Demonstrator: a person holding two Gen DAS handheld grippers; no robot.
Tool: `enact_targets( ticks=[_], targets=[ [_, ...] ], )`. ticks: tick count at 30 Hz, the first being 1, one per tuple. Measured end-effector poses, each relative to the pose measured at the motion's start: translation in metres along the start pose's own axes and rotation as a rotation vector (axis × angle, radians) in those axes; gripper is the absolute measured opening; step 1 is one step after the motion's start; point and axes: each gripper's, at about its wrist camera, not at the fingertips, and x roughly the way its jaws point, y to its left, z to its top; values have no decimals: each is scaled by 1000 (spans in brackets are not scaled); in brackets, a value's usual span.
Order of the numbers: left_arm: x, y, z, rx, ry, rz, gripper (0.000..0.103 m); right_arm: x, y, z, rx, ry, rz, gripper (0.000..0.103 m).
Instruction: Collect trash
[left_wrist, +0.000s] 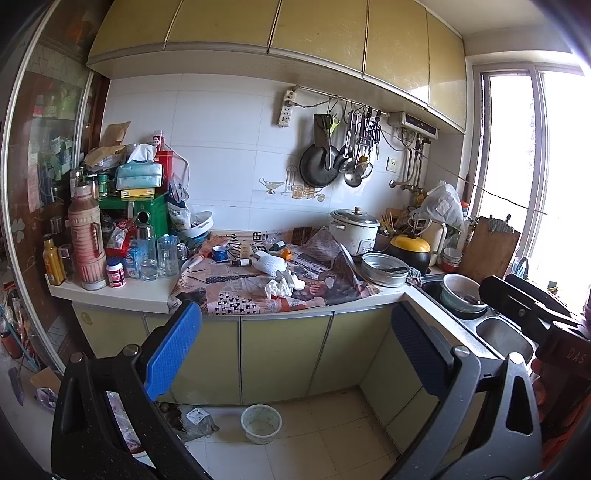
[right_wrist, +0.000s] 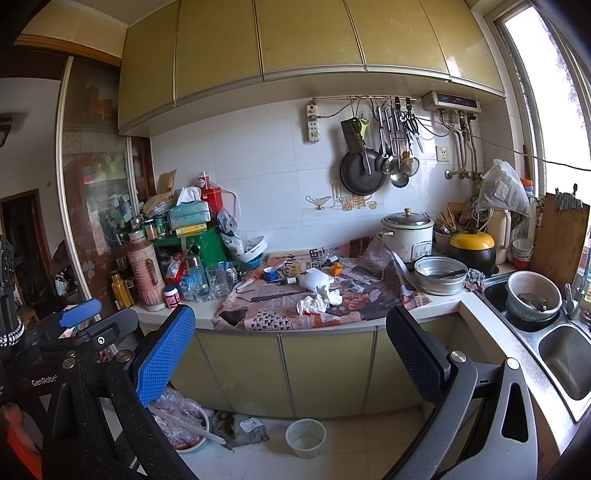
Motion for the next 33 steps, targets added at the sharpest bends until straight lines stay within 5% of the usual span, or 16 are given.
enact_targets(
  ticks=[24,33],
  targets=[
    [4,-2,0,-11,10,-5,103,3,-11,-2,10,5,-9,103],
    [34,2,5,-30,42,29,103,16,-17,1,0,13,-32,103]
  ],
)
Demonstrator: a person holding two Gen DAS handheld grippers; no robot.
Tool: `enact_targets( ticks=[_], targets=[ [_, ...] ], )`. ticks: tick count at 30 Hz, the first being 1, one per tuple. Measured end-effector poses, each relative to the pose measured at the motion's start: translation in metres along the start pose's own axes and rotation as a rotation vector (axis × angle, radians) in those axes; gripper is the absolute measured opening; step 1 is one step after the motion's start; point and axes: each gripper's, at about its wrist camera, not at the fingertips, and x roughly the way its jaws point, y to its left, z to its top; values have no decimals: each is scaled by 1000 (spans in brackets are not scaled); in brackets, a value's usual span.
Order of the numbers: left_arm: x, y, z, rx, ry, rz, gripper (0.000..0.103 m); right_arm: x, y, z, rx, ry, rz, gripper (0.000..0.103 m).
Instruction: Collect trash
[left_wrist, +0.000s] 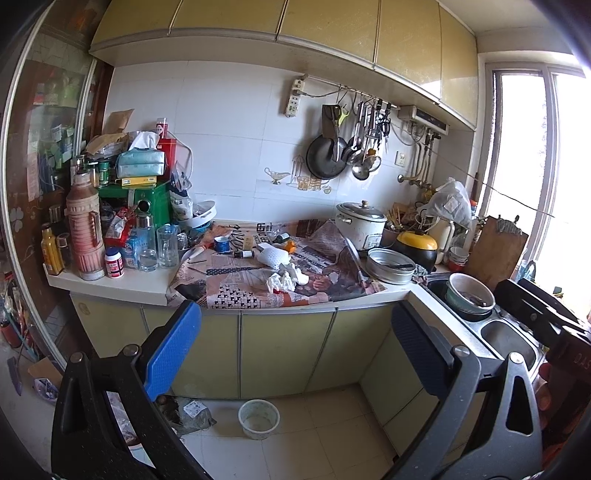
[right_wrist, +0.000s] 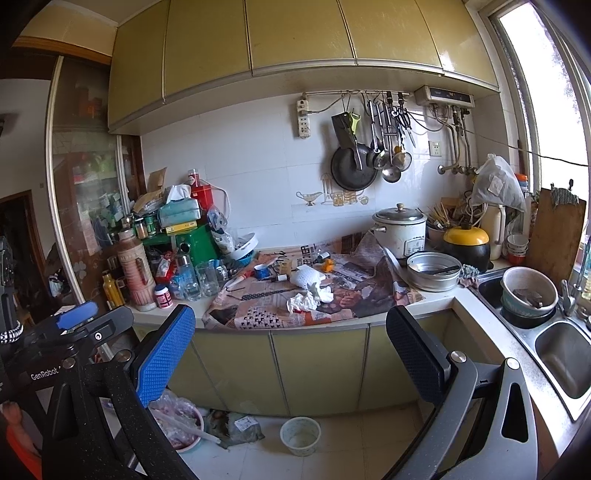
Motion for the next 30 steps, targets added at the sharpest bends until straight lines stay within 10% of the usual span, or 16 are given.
enact_targets(
  ticks=[30],
  targets=[
    [346,126,80,66,189,-5,103,286,-10,22,147,251,-211,103]
  ],
)
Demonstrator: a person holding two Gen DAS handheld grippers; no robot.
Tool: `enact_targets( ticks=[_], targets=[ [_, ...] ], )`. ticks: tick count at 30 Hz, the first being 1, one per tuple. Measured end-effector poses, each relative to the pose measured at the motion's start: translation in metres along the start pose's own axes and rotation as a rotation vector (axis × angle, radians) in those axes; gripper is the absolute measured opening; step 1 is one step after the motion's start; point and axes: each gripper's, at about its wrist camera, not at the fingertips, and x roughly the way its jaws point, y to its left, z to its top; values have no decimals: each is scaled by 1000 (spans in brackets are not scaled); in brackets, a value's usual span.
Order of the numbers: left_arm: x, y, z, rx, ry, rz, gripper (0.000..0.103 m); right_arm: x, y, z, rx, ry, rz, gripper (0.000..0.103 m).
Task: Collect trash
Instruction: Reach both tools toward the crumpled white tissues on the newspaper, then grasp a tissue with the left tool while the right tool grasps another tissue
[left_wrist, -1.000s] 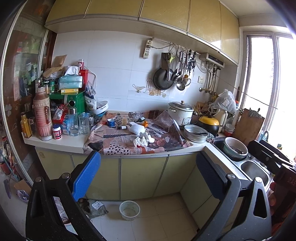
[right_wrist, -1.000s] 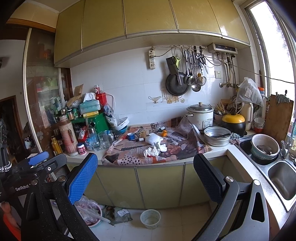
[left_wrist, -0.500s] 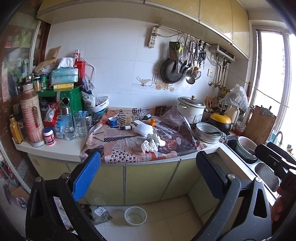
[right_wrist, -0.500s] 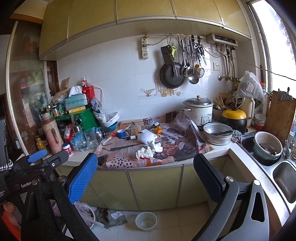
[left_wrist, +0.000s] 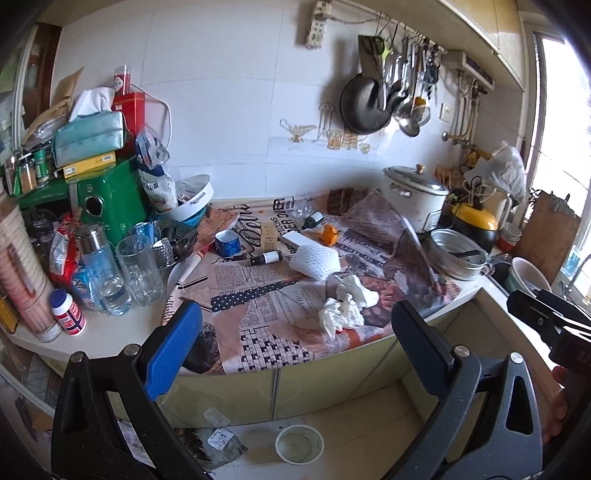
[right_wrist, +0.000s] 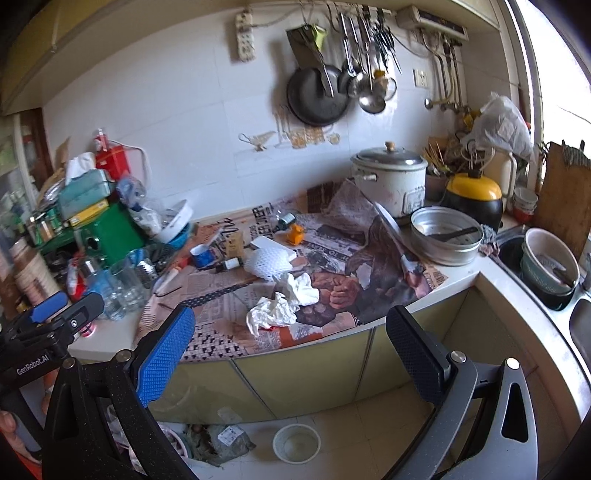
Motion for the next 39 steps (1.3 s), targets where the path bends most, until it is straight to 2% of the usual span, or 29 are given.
enact_targets(
  ticks=[6,10,17,24,25,27,30,33,37,39],
  targets=[
    [72,2,2,-16,112,-24,103,57,-2,11,-4,81,-41,102],
    [113,-7,-2,-26,190,-14,103,93,-11,20,-20,126,-24,102],
    [185,-29,-12,-74,309,44,103,164,-33,36,-59,215,104,99],
    [253,-44,-33,-171,440,80,102,245,-50,37,-116,353,243,96],
    [259,-45,-36,-177,447,88,100,257,-52,36,-117,377,260,95],
    [275,-46,-44,-197,476,95,88,279,-54,33,-112,421,298,87],
    [294,-45,-53,-246,509,101,77,305,-53,25,-110,476,333,84],
    [304,-45,-59,-280,527,98,67,323,-52,17,-102,526,370,79],
    [307,-46,-63,-306,523,72,55,342,-53,10,-94,587,382,67],
    [305,-45,-64,-324,510,50,40,347,-55,7,-79,613,390,58]
  ],
)
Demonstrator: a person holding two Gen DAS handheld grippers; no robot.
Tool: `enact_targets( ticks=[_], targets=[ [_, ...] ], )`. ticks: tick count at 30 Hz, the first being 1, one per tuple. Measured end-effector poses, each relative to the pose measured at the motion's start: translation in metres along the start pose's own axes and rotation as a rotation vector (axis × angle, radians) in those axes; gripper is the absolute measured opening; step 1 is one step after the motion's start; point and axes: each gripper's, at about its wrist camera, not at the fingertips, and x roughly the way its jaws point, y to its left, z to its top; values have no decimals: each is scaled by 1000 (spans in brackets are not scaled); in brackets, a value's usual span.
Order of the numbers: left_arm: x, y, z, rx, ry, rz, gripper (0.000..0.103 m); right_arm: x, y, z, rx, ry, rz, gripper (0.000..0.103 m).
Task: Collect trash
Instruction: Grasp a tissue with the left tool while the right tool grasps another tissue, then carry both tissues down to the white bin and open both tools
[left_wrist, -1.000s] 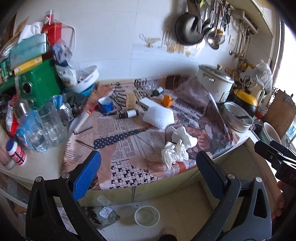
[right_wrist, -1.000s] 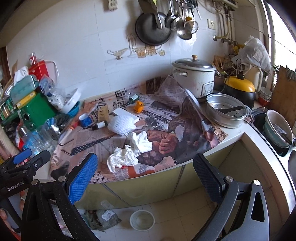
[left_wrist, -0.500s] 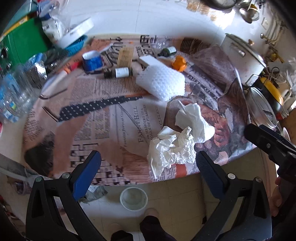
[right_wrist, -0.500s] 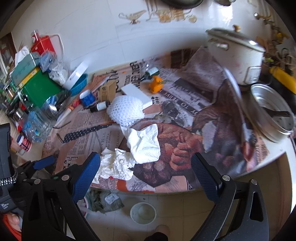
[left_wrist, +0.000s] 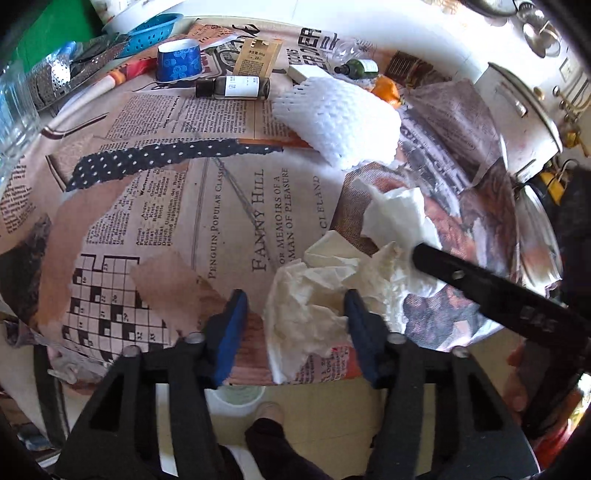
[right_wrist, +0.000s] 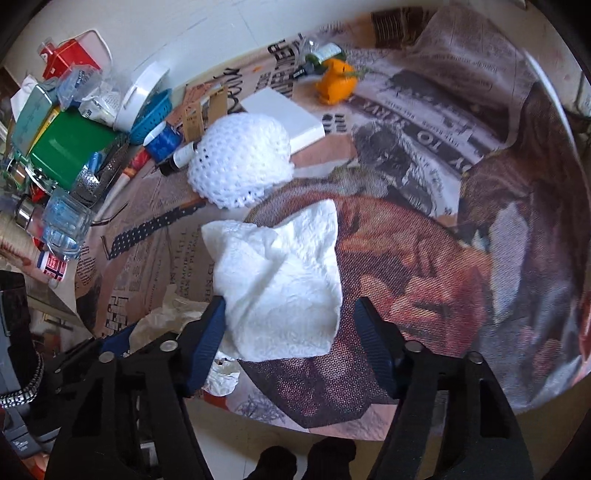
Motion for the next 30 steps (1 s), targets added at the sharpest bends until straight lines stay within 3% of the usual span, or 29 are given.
enact_targets(
  ticks=[2,7,8,21,30],
  targets=[
    [-1,0,1,-9,-3,-20,35,3,0,0,-4,8,2,48],
    [-9,0,3,22,-29,16,27,3,8,-1,-38,9,-10,14],
    [-11,2,3,26,-33,19,25,2,10,-2,-42,1,-20,12],
    [-91,45,-11,121,-141,-35,24,-60,73,-28,-28,-195,-91,7],
    [-152,85,-52,250,-170,-97,24,-97,148,-91,15,-317,-136,7]
  ],
)
